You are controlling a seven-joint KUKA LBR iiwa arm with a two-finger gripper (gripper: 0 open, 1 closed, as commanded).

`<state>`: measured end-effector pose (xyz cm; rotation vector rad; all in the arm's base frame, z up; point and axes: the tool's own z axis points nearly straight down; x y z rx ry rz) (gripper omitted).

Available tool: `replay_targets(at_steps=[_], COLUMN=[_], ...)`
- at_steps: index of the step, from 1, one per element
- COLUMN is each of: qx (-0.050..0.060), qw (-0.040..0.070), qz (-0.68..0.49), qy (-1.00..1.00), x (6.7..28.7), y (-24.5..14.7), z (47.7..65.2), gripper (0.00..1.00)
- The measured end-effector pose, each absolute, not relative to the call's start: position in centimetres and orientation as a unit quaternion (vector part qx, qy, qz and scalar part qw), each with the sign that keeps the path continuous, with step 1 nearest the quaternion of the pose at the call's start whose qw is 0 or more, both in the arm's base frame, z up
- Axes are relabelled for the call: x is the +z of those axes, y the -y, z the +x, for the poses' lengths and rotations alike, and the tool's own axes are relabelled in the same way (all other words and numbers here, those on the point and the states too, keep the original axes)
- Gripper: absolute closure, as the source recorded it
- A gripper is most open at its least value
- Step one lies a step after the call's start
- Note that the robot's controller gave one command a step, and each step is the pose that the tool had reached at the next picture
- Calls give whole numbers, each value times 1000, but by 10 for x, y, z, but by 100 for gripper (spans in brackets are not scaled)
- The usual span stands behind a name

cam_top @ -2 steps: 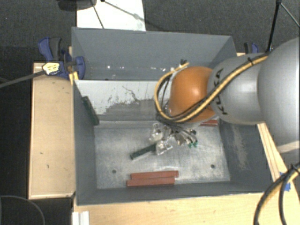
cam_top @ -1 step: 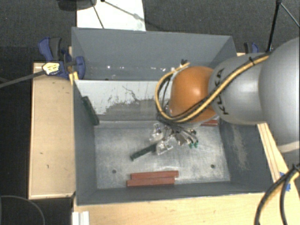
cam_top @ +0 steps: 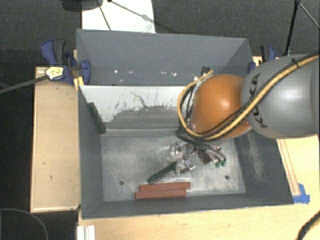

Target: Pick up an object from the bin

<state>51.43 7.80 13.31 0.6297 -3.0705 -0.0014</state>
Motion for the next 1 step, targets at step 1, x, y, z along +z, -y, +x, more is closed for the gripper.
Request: replay_targets(at_steps=[1], qx=[0], qw=[-1], qz=[120], qy=[993], x=[247], y=[-74], z=[527], gripper=[100])
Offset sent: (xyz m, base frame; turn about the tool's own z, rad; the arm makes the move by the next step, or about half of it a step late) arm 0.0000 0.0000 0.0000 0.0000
